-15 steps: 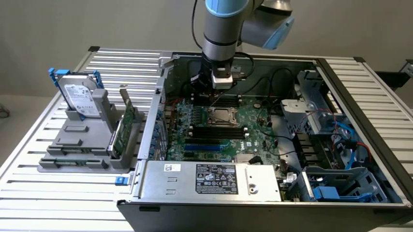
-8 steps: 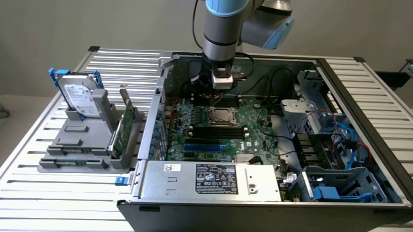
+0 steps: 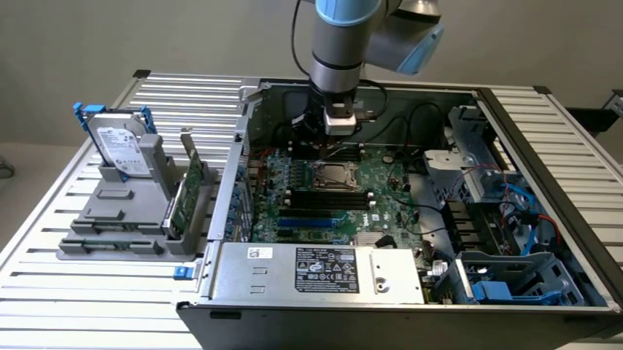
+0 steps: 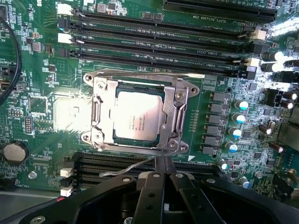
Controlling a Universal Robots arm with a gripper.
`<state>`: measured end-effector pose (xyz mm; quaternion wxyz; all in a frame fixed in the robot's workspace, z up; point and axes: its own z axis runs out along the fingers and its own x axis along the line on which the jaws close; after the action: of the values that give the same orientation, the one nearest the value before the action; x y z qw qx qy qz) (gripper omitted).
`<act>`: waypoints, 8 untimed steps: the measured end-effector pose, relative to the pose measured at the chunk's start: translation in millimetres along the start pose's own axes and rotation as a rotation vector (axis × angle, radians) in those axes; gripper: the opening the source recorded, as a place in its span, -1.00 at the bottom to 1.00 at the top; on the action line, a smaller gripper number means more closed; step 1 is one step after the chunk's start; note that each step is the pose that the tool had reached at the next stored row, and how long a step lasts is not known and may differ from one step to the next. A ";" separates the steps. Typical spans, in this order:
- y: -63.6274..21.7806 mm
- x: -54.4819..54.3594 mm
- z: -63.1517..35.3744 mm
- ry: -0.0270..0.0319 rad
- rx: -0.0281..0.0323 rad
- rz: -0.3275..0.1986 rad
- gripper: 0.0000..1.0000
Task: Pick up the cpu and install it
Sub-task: 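Install the first cpu locking lever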
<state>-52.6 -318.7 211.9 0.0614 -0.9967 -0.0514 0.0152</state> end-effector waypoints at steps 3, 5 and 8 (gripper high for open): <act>0.3 3.2 0.2 0.0000 -0.0004 0.000 -0.79; 0.5 4.7 0.3 -0.0001 -0.0009 0.001 -0.79; 0.4 5.5 0.9 -0.0001 -0.0017 0.003 -0.79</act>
<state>-47.1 -318.4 210.9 0.0605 -0.9968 -0.0500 0.0153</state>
